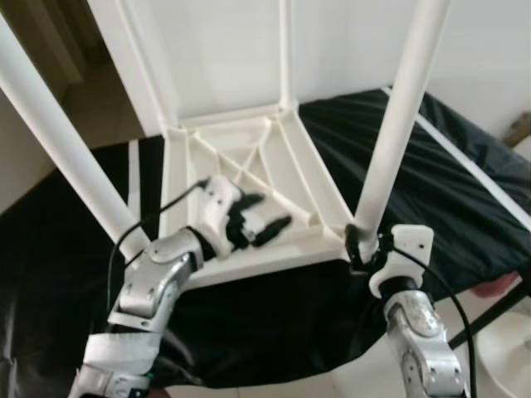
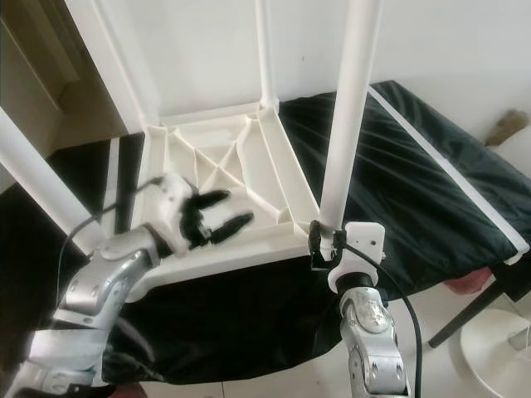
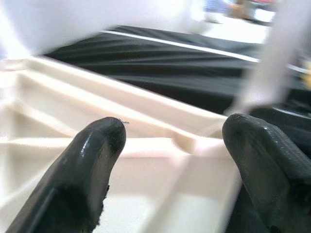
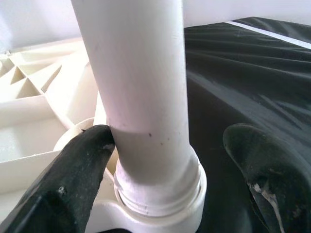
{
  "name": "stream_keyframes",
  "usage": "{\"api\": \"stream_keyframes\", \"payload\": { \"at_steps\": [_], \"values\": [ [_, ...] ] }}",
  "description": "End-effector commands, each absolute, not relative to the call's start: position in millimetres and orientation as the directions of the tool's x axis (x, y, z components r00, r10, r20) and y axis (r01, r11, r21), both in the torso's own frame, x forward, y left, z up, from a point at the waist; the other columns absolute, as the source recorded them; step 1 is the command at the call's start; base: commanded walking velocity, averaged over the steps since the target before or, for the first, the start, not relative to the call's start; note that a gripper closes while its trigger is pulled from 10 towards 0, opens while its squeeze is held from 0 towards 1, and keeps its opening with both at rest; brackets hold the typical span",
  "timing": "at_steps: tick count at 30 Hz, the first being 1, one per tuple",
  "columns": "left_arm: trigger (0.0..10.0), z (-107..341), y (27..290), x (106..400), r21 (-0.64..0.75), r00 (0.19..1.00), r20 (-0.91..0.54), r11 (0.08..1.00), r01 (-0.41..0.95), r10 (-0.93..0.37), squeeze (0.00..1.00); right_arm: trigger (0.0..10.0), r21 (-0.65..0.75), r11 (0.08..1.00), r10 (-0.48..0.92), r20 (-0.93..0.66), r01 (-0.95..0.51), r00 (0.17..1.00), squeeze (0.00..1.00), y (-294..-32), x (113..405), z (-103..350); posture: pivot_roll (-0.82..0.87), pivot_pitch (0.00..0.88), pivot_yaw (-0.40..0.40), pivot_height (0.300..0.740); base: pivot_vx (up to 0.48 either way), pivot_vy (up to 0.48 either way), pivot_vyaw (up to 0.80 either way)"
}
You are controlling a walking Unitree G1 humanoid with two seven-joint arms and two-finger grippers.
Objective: Building children table
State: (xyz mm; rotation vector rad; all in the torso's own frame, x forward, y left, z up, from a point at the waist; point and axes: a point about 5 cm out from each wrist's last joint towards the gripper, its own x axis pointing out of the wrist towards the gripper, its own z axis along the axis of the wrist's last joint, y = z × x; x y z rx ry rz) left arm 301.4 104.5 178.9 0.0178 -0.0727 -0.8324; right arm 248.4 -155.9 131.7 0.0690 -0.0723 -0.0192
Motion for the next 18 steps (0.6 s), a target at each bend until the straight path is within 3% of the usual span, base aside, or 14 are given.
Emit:
{"api": "stream_keyframes", "payload": {
  "at_steps": [1,6,13,18],
  "values": [
    [10.0,178,110,301,0.034,0.712,0.073,0.715,0.698,-0.699,0.00,10.0,0.093,0.996,0.002,0.096,-0.011,0.995,0.00,-151,247,134,-0.02,0.025,0.105,0.740,0.000,0.000,0.00],
    [10.0,178,112,296,-0.093,0.809,0.150,0.807,0.583,-0.568,0.00,10.0,0.093,0.995,0.012,0.109,-0.022,0.994,0.00,-146,240,131,-0.01,0.038,0.123,0.740,0.000,0.000,0.00],
    [10.0,172,101,279,-0.075,0.793,0.226,0.801,0.594,-0.566,0.00,10.0,0.059,0.998,-0.015,0.085,0.010,0.996,0.00,-153,232,120,-0.02,0.048,0.129,0.740,0.000,0.000,0.00],
    [10.0,165,103,268,-0.140,0.827,0.297,0.835,0.533,-0.478,0.00,10.0,0.046,0.998,-0.036,0.091,0.032,0.995,0.00,-151,231,117,-0.03,0.049,0.128,0.740,0.000,0.000,0.00]
  ]
}}
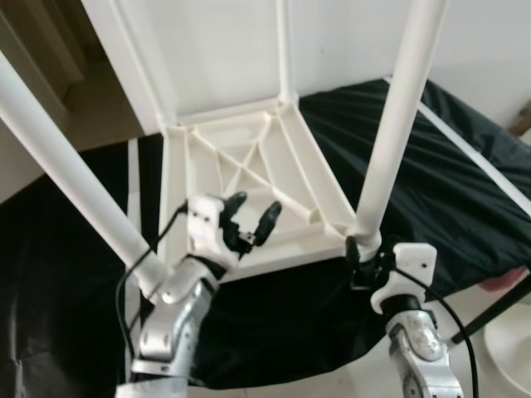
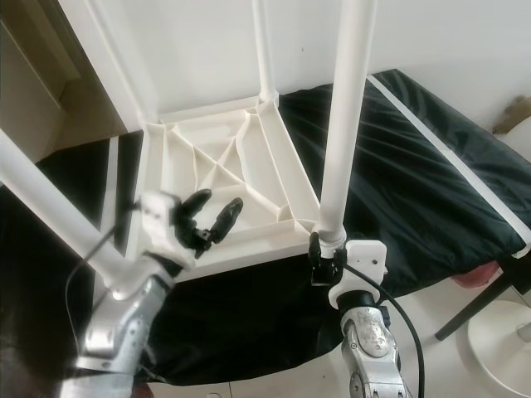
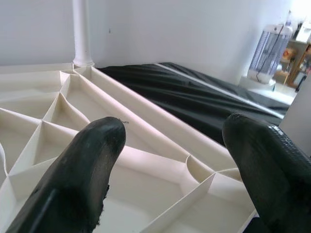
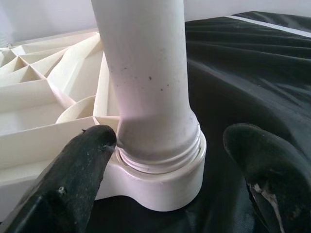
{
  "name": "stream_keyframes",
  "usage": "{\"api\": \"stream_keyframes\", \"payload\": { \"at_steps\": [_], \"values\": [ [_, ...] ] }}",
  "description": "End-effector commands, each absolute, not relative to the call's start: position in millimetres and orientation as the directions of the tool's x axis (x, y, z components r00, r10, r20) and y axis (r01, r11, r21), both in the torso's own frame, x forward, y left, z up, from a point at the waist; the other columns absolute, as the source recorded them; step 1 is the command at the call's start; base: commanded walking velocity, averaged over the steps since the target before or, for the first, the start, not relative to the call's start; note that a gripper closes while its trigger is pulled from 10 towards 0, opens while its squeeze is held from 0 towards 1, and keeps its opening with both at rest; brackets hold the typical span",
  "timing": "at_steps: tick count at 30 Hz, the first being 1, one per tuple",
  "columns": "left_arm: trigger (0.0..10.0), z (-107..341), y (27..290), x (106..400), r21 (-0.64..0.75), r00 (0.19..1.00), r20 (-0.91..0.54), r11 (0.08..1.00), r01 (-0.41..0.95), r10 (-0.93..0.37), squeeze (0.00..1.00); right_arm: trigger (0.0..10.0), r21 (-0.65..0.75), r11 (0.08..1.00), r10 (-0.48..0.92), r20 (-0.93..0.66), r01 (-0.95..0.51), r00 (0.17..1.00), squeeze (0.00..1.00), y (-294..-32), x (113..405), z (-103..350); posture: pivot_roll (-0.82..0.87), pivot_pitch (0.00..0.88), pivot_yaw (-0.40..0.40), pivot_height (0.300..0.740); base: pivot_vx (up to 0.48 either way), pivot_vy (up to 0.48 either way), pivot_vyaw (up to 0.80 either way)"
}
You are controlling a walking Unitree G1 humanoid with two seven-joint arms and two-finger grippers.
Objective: Building children table
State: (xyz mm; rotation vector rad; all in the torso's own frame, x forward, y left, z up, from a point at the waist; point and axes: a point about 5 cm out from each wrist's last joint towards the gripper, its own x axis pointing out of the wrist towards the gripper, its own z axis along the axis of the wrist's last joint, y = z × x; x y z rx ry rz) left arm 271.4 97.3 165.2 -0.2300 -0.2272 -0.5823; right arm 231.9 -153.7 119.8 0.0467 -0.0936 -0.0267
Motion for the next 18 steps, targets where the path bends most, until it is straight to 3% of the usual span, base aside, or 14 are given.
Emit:
{"api": "stream_keyframes", "payload": {
  "at_steps": [1,18],
  "values": [
    [10.0,163,103,265,-0.128,0.828,0.300,0.840,0.527,-0.474,0.00,10.0,0.045,0.998,-0.039,0.094,0.035,0.995,0.00,-151,231,117,-0.03,0.049,0.128,0.740,0.000,0.000,0.00],
    [10.0,144,99,269,-0.014,0.885,0.272,0.918,0.395,-0.377,0.00,10.0,0.031,0.998,-0.058,0.144,0.054,0.988,0.00,-154,237,122,-0.05,0.024,0.097,0.740,0.000,0.000,0.00]
  ]
}}
